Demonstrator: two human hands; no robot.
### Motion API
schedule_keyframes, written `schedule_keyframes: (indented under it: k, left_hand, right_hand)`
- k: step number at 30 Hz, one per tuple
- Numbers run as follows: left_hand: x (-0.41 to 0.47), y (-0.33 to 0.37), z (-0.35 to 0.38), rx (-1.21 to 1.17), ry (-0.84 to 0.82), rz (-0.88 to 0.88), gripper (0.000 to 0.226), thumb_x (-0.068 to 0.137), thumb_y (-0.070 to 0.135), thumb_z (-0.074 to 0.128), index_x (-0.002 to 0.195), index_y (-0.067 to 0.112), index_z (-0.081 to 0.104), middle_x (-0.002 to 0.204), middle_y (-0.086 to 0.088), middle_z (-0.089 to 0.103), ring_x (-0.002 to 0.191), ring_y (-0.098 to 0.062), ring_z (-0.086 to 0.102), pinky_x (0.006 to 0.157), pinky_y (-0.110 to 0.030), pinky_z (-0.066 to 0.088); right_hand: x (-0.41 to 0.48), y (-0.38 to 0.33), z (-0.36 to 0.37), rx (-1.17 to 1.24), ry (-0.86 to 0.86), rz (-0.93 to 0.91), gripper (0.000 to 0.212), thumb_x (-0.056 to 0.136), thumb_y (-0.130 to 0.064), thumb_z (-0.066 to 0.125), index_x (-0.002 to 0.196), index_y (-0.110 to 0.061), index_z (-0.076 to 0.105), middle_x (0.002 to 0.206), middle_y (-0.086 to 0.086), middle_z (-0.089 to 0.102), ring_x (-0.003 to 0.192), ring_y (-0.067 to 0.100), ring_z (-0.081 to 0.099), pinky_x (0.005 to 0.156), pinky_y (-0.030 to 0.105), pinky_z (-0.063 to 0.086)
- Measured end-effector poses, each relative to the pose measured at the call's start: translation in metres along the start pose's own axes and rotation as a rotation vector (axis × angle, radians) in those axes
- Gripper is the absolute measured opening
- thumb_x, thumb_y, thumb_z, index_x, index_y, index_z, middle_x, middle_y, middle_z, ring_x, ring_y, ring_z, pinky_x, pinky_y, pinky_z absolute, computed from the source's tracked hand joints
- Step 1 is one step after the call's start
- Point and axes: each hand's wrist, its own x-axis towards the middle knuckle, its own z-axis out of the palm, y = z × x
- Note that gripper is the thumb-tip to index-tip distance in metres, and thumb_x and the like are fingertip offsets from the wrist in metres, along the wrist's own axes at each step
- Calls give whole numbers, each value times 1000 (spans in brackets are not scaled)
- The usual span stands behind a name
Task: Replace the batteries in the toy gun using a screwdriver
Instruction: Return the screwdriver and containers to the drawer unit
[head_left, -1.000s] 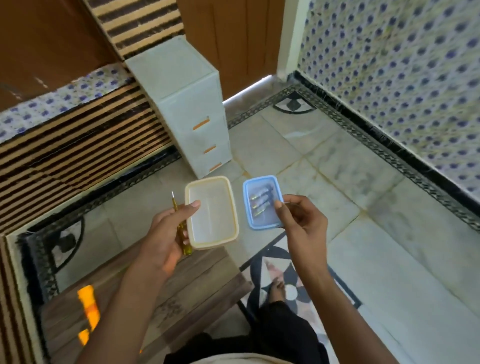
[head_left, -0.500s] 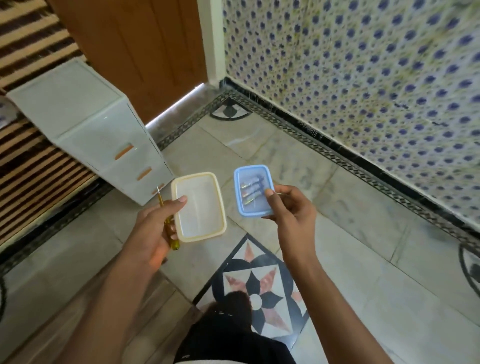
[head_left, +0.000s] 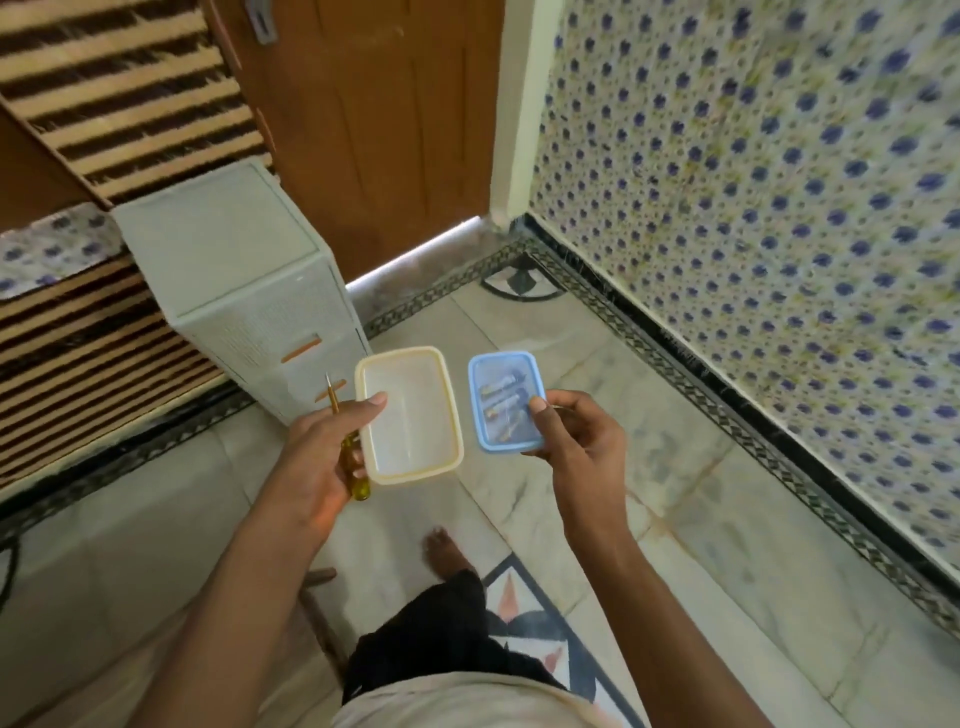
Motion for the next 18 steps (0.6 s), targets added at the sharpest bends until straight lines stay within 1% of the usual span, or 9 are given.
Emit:
schedule_keyframes:
  k: [2,5,8,10,12,15,18]
  left_hand:
    - [23,21,-3,-26,32,18,14,93,21,74,94,9,66,58,2,49,45,-7,39,40,-18,29]
    - [53,48,-9,-32,75,38,16,94,20,74,96,6,67,54,3,49,44,-8,41,40,-18,31]
    - [84,76,-21,-32,145,59,17,94,24,75,92,9,69,57,2,48,45,-10,41,42,-20,30]
    - [105,93,-30,-56,196,71,17,93,25,76,96,9,70,61,-1,46,46,-11,41,43,-21,29]
    - [132,112,-42,-65,252,75,20,92,26,77,97,8,70,58,0,46,45,-11,41,42,-21,30]
    - [167,138,-59,-56,321,52,18,93,26,77,91,10,68,55,1,45,44,-12,40,42,-21,29]
    - [206,156,-75,-59,401,17,21,90,28,79,89,10,68,60,-5,50,47,-16,43,46,-22,30]
  right_hand:
    - [32,-6,22,-24,-52,-14,13,103,-15,65,104,-4,73,97,6,80,92,24,79,77,41,66]
    - [74,-15,54,-35,-99,-35,12,102,-15,66,105,-6,73,95,6,81,90,23,79,72,35,64]
    - [118,-19,92,-53,-157,-37,10,101,-14,68,104,-6,73,92,5,80,88,21,78,69,31,63]
    - [145,-22,119,-49,-194,-19,8,100,-14,69,104,-8,73,91,5,80,88,22,78,69,32,63]
    - [174,-21,153,-49,-262,-5,8,100,-14,68,103,-9,74,92,5,80,89,22,79,71,34,64]
    - [212,-19,200,-46,-347,13,9,101,-14,68,105,-10,75,93,3,81,90,21,79,73,35,64]
    - [250,-12,245,-74,-435,10,12,101,-16,68,110,-11,74,96,3,81,91,20,79,78,38,66]
